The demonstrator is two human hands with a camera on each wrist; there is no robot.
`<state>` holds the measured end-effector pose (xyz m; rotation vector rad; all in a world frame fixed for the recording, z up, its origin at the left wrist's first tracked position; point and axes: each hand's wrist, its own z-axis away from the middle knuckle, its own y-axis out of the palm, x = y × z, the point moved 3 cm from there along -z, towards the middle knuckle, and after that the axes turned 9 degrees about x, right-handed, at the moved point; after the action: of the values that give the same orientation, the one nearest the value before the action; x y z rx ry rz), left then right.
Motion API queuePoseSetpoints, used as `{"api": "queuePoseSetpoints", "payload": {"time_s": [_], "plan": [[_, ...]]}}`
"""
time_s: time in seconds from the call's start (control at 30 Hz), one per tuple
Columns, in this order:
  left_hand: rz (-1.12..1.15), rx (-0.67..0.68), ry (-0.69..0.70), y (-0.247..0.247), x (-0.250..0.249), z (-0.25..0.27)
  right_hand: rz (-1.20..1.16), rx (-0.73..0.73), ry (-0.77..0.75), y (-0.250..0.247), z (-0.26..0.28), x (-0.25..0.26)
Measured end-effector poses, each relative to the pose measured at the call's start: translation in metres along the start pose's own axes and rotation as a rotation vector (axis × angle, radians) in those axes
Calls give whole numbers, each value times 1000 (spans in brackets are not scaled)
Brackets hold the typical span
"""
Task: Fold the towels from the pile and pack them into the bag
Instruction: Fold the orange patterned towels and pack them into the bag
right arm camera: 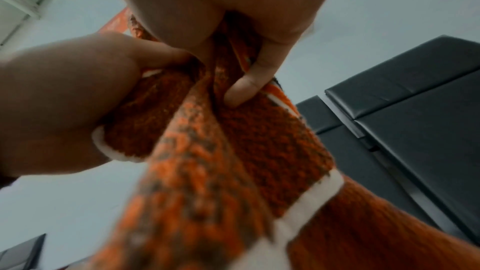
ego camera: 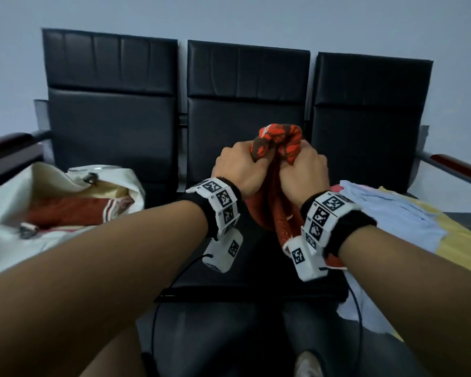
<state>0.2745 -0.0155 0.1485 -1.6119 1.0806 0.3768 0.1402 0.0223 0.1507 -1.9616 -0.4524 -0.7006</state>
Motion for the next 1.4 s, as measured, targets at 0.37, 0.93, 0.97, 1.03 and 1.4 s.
{"api": "queuePoseSetpoints", "payload": {"time_s": [0.37, 0.93, 0.97, 1.03, 1.4], "plan": [[-5, -200, 60, -70, -28, 33, -86, -60, -200, -15, 23, 76], [-8, -354, 212, -149, -107, 57, -133, -224, -378, -81, 37, 163], [-7, -354, 223, -151, -113, 58, -134, -233, -380, -86, 37, 166], [-8, -364, 235, -155, -123, 59, -137, -244, -383, -96, 39, 172], [-4, -336, 195, -151, -122, 56, -107, -162, -351, -105, 46, 169]]}}
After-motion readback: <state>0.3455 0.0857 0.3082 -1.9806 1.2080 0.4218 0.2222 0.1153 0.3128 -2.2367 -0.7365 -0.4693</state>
